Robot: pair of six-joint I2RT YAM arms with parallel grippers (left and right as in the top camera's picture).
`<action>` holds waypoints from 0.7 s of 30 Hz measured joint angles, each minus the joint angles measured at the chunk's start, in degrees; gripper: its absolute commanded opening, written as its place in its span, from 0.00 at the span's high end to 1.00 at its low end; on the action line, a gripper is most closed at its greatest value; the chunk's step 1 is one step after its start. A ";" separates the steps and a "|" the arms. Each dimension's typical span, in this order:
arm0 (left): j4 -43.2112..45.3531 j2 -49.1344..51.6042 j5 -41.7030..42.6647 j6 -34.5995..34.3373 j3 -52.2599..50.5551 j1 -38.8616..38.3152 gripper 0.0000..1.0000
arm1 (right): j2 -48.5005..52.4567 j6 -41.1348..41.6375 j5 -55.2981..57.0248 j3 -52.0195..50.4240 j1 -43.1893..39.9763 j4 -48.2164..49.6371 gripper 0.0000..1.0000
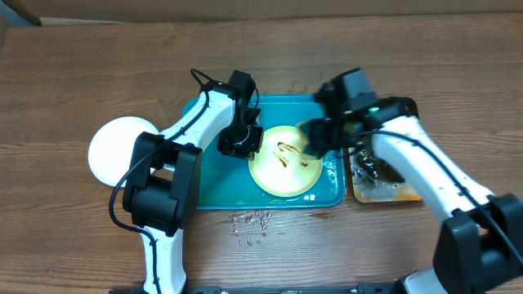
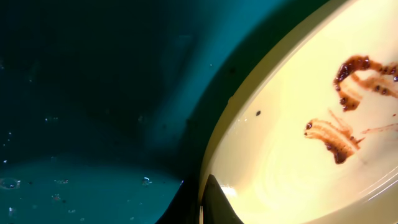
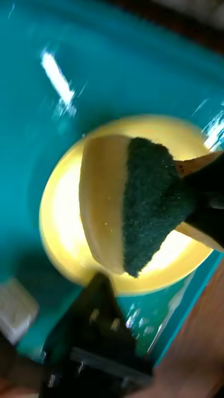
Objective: Clean dirty plates on tray and stack at the side
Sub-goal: 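Scrub the yellow plate with the sponge in the right gripper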
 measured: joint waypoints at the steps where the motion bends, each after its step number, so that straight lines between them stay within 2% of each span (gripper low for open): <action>1: 0.00 0.00 0.00 0.00 0.00 0.00 0.96 | 0.81 1.22 0.00 0.00 1.49 1.81 0.96; 9: 0.00 0.00 0.15 -0.04 0.00 0.00 0.96 | 8.52 8.48 -0.22 -0.02 8.07 11.52 0.96; 21: 0.00 0.00 0.15 -0.22 0.00 0.00 0.96 | 17.42 15.91 0.17 0.00 9.99 18.43 0.96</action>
